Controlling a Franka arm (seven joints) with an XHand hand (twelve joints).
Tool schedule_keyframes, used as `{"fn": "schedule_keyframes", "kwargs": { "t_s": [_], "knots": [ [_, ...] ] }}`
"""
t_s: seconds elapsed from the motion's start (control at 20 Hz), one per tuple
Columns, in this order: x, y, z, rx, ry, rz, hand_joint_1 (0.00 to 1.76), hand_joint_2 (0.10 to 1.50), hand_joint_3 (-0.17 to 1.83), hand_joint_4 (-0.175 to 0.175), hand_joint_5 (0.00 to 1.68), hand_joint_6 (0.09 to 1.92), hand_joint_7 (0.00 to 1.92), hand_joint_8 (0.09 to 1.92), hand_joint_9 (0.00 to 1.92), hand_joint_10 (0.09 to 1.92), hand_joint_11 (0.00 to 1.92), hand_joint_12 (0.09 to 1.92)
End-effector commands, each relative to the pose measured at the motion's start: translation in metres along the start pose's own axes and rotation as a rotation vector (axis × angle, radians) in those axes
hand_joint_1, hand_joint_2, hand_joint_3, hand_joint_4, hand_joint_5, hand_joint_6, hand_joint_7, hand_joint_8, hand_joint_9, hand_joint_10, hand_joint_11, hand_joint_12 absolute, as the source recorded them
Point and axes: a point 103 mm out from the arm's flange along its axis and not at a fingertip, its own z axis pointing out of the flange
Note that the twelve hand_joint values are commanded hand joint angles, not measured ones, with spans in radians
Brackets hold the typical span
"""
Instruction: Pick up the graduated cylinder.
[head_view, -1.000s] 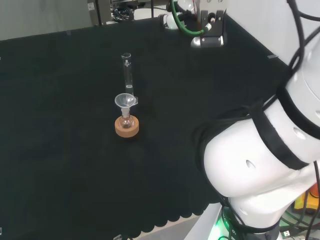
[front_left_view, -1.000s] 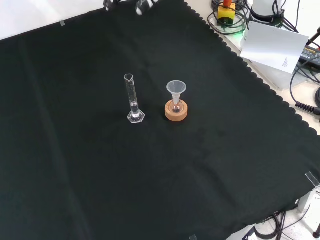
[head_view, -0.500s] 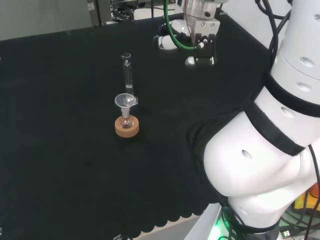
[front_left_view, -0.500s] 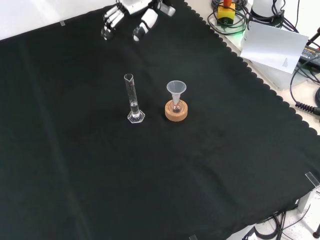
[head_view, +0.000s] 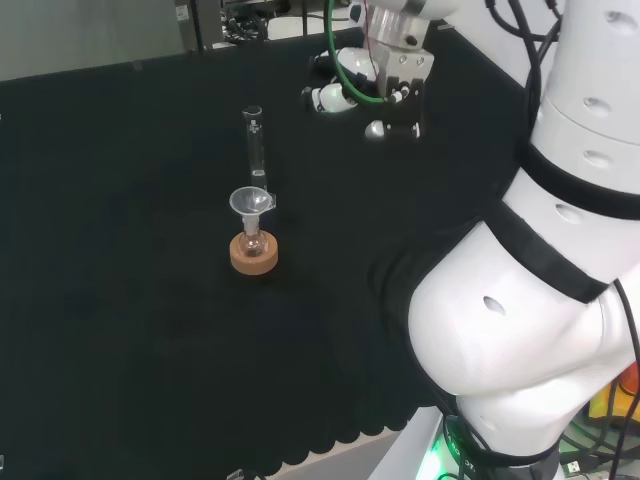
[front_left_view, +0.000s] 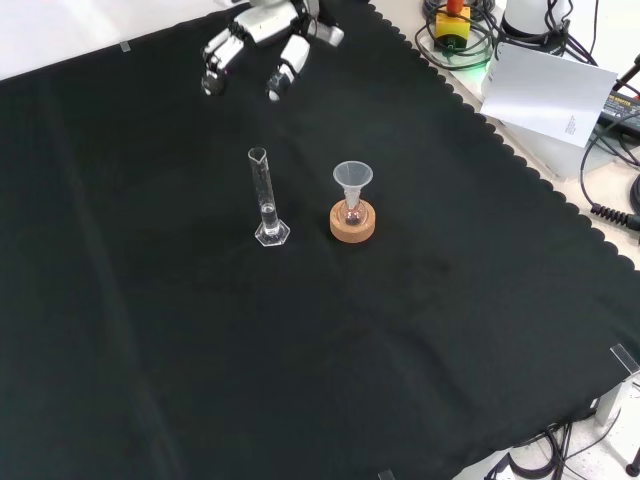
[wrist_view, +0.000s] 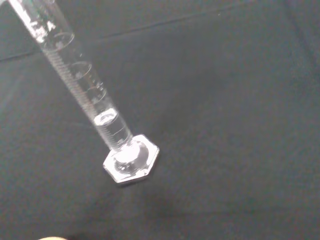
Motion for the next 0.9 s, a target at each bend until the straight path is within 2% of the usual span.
{"fn": "schedule_keyframes", "kwargs": {
  "t_s": [0.05,0.2,0.55,0.9],
  "knots": [
    [0.001,0.021,0.063,0.019,0.164,-0.111,0.54,1.14,-0.16,-0.018,0.35,0.09,0.25,0.61,0.53,0.42,0.18,1.36],
    [0.002,0.024,0.072,0.004,0.216,-0.153,0.57,1.13,-0.17,-0.019,0.35,0.09,0.24,0.61,0.47,0.55,0.18,1.37],
    [0.008,0.029,0.094,-0.037,0.327,-0.247,0.70,1.08,-0.17,-0.017,0.32,0.09,0.28,0.61,0.49,0.58,0.22,1.36],
    [0.009,0.038,0.115,-0.048,0.404,-0.291,0.77,1.06,-0.17,-0.008,0.31,0.09,0.37,0.60,0.57,0.56,0.30,1.34]
  ]
}}
